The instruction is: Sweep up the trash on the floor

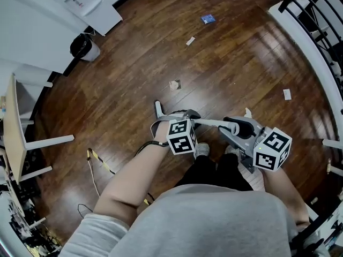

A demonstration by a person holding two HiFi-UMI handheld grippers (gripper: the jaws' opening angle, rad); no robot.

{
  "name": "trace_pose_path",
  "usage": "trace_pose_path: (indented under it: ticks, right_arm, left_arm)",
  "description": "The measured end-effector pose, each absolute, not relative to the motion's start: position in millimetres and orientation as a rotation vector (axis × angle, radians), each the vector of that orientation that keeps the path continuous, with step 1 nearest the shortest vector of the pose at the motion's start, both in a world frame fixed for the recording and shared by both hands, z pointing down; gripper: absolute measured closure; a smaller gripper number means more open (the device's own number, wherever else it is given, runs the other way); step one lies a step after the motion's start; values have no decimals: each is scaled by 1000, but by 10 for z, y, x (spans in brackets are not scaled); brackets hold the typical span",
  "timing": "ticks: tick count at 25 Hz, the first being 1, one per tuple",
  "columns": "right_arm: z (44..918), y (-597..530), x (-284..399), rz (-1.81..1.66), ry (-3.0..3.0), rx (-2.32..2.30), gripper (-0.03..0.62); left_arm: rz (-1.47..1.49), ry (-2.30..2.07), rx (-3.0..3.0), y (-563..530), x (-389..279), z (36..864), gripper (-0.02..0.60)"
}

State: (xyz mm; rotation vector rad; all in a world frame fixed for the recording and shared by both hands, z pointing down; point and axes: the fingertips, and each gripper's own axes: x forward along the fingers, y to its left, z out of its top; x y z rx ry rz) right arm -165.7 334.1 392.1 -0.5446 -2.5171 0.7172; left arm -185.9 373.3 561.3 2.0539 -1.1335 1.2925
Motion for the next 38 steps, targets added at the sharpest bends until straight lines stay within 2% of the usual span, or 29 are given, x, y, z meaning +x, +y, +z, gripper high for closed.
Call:
trace_pose_path:
  ticks: [10, 20, 29, 38]
  right_arm:
    - [4062, 2845, -1931, 767, -2564, -479, 465]
    - [4463, 2309, -1699, 853, -2568, -246, 470]
    - [4530, 1737, -1115, 887, -2582, -130, 477]
    - [4285, 982, -86, 876, -2625, 17, 474]
  left_arm:
    - [1379, -1033, 2074, 3255, -2226, 5722, 503]
    - [1465, -846, 2170, 2730, -2049, 6094, 504]
    - [1481, -775, 2247, 2160, -1494, 6137, 505]
    - [1447, -762, 2376, 1292, -434, 5961, 505]
